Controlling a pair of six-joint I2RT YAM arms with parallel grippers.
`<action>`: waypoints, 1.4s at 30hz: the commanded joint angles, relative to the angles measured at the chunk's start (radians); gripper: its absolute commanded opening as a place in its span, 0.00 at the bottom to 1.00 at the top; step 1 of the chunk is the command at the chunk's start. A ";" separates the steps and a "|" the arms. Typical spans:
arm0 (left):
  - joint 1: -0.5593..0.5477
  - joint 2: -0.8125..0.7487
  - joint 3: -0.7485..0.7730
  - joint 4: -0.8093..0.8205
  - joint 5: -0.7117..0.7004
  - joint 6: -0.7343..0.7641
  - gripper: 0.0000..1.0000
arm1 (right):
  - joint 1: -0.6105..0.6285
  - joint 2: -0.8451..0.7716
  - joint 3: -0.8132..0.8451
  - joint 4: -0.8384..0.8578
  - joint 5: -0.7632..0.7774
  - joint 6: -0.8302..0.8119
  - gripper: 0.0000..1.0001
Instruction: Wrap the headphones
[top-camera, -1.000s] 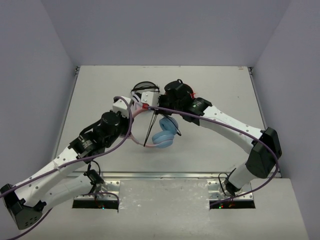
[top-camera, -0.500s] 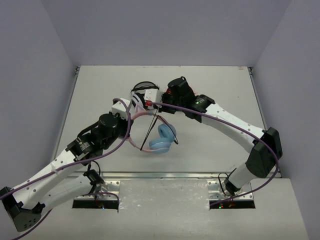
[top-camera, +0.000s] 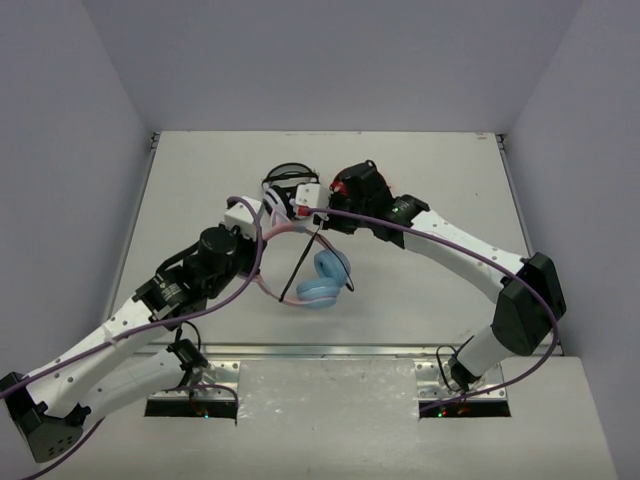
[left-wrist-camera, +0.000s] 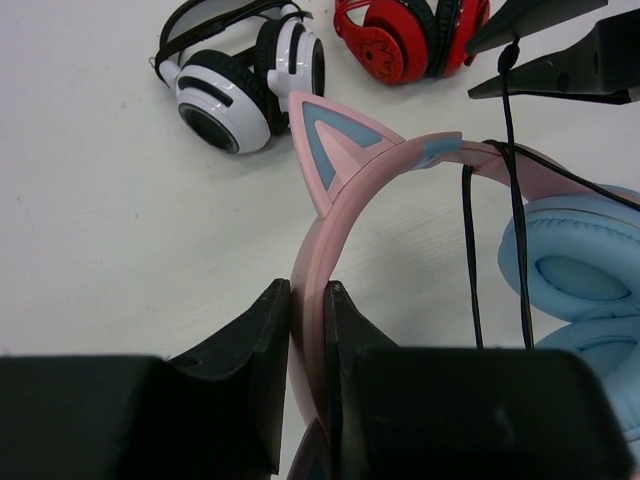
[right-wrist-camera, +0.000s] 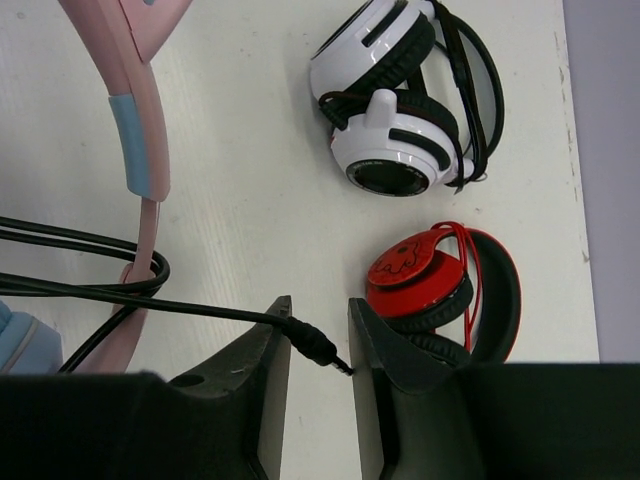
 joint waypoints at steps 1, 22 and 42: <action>-0.009 -0.010 0.017 0.018 0.056 -0.005 0.00 | -0.039 -0.033 -0.023 0.129 0.076 0.001 0.29; -0.005 0.003 0.015 0.027 0.088 -0.014 0.00 | -0.106 -0.022 -0.052 0.147 0.077 0.064 0.99; 0.078 0.111 0.049 0.098 0.435 0.072 0.00 | -0.223 -0.244 0.065 -0.071 -0.143 0.800 0.99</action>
